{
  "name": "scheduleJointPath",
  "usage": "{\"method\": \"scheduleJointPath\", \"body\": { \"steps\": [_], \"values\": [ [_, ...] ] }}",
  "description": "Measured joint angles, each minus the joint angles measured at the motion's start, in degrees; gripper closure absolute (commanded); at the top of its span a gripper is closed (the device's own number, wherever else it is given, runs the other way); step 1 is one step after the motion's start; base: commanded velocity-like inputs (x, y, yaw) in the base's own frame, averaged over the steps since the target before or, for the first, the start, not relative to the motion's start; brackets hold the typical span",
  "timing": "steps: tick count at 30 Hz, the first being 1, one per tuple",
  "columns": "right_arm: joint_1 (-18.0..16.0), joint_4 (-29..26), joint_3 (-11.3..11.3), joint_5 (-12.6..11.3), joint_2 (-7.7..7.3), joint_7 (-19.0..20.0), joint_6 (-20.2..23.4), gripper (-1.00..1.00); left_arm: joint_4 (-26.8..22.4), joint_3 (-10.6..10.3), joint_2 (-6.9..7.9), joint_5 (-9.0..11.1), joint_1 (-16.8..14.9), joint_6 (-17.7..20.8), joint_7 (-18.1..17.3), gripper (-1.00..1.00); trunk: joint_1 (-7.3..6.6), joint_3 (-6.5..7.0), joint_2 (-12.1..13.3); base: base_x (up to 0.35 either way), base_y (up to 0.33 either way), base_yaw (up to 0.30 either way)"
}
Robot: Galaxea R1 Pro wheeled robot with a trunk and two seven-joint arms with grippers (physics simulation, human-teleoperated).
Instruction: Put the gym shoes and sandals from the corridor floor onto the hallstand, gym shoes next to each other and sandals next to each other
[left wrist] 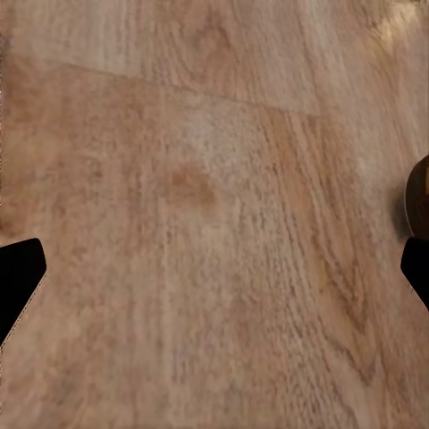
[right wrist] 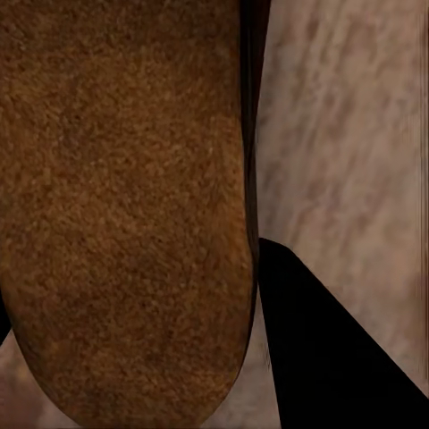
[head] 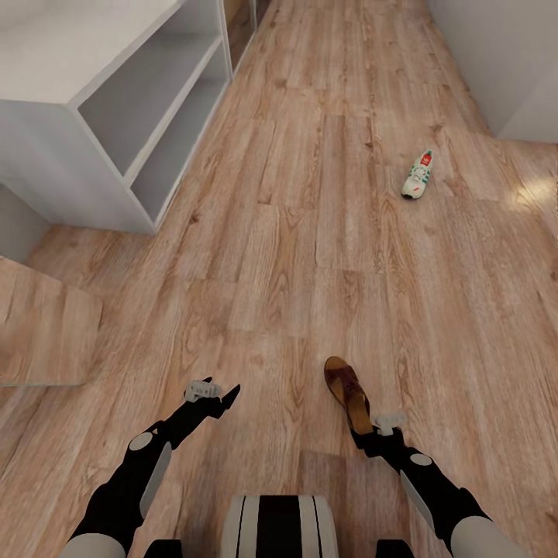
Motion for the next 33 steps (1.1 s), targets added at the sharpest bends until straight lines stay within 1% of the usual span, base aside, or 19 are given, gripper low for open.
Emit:
{"method": "scheduleJointPath", "body": {
  "steps": [15,23,29,30,32,33],
  "values": [
    [0.00,-0.12,0.20,0.00,0.00,0.07,-0.25,1.00,0.64,0.20,-0.11,0.37,-0.02,0.09,-0.02,-1.00,-0.39,3.32,0.20,0.000,0.000,0.000],
    [0.00,-0.10,0.27,0.00,0.10,0.07,-0.30,1.00,0.46,0.08,0.26,0.54,0.01,0.42,-0.23,-1.00,-0.59,5.10,0.31,0.000,0.000,0.000],
    [0.00,-0.10,0.27,0.00,0.21,0.07,-0.30,1.00,-0.37,0.67,1.50,-0.04,0.29,0.87,-1.44,-1.00,-0.75,6.43,0.39,0.000,0.000,0.000],
    [0.00,-0.10,0.26,0.00,0.17,0.07,-0.30,1.00,-0.39,0.73,2.21,-0.14,0.66,0.92,-1.52,-1.00,-0.77,6.65,0.40,0.000,0.000,0.000],
    [0.00,-0.10,0.25,0.00,0.14,0.07,-0.32,1.00,-0.41,0.77,3.15,-0.13,1.34,0.95,-1.55,-1.00,-0.82,7.11,0.43,0.000,0.000,-0.016],
    [0.00,-0.10,0.25,-0.01,0.10,0.07,-0.44,1.00,-0.39,0.80,4.10,-0.07,2.22,0.97,-1.54,-1.00,-0.85,7.37,0.44,0.000,0.000,-0.038]
  ]
}}
